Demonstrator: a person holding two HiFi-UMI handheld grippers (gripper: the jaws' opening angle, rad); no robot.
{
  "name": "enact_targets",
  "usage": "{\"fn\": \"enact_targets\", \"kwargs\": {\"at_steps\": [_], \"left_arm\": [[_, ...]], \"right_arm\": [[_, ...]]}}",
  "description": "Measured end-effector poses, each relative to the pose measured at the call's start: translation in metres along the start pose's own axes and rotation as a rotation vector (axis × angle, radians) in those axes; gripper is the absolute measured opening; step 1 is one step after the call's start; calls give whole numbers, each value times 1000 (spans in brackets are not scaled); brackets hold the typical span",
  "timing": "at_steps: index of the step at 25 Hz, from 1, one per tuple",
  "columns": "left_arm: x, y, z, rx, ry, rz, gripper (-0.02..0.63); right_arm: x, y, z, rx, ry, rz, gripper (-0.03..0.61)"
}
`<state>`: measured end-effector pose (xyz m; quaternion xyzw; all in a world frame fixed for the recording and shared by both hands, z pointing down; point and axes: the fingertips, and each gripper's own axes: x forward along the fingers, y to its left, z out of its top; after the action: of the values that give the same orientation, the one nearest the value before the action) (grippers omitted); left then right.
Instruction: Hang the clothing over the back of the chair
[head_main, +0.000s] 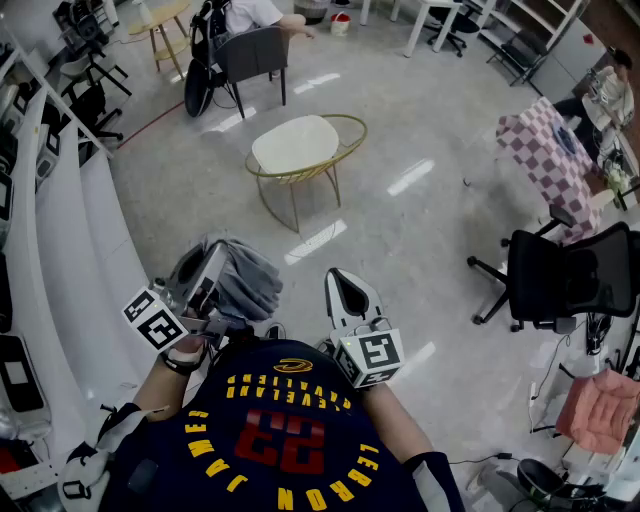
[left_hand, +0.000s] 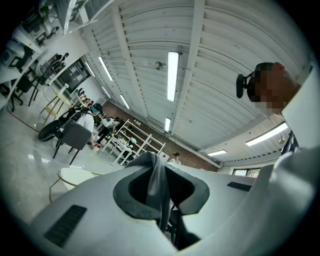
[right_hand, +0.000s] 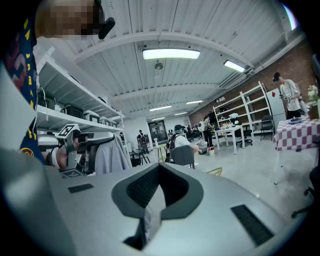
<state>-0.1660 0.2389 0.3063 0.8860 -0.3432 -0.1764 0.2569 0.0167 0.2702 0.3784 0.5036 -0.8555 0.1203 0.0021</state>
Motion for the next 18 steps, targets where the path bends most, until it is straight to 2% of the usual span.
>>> {"fn": "enact_targets", "kwargs": {"at_steps": [11,18], "left_arm": [[0,-2,-12,-29,12,55,35],[5,-6,-21,-32,0,87,35]], "right_arm": [[-18,-7,-16,30,61,17,8],[-32,-23,-16,65,49,35,8]]}}
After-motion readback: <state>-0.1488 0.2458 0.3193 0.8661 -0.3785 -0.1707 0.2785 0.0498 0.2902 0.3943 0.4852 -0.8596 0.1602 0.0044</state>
